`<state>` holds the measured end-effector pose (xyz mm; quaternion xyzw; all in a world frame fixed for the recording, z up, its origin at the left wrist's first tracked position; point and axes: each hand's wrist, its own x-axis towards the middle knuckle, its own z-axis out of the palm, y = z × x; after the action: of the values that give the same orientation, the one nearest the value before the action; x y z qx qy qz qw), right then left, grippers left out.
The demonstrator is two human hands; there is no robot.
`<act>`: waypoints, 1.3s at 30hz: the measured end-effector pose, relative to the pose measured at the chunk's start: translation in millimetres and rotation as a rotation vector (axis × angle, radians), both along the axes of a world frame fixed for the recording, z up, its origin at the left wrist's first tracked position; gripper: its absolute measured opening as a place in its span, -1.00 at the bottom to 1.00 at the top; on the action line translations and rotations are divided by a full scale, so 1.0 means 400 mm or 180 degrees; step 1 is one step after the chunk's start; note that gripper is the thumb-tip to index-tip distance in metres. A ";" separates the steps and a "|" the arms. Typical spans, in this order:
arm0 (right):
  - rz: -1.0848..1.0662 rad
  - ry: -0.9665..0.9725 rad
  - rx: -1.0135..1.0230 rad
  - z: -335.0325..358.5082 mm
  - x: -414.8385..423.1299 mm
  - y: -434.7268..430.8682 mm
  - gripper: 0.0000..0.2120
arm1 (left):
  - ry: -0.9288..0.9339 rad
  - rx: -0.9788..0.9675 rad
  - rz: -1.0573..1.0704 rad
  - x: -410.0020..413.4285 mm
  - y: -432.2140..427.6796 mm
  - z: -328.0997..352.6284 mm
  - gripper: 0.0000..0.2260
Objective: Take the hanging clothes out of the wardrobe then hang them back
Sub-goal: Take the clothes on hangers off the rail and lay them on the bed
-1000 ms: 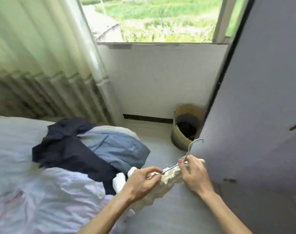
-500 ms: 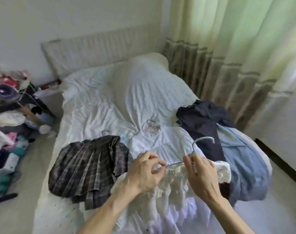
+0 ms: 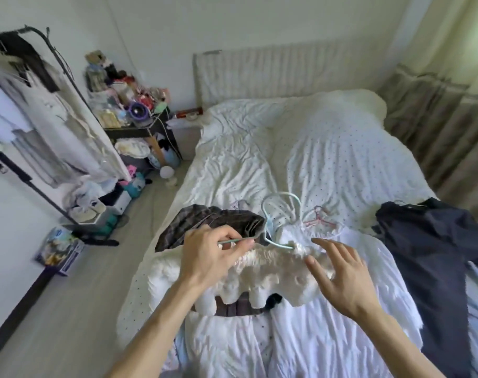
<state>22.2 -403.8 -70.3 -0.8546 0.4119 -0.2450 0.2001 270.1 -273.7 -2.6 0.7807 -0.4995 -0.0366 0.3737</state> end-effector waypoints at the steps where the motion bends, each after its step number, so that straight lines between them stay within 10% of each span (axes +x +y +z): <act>1: 0.0075 0.0077 0.0180 -0.016 0.002 -0.016 -0.54 | 0.0042 -0.0038 0.0065 0.027 -0.003 0.004 -0.59; 24: -0.0474 0.0098 0.1964 -0.350 0.712 -0.363 -0.74 | -0.0370 0.0252 0.0457 0.821 -0.542 -0.393 -0.91; 32: -0.0611 0.1551 0.2542 -0.597 0.803 -0.410 -0.37 | 0.0164 0.2655 0.0239 0.785 -0.608 -0.763 -0.48; 39: -0.1129 0.1408 0.2916 -0.707 0.785 -0.399 -0.21 | 0.0708 0.3581 -0.0492 0.666 -0.453 -0.948 -0.21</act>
<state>336.0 -563.4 -353.0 -0.6283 0.6469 0.1155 0.4164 536.5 -454.8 -381.8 0.8120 -0.4164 -0.4057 -0.0523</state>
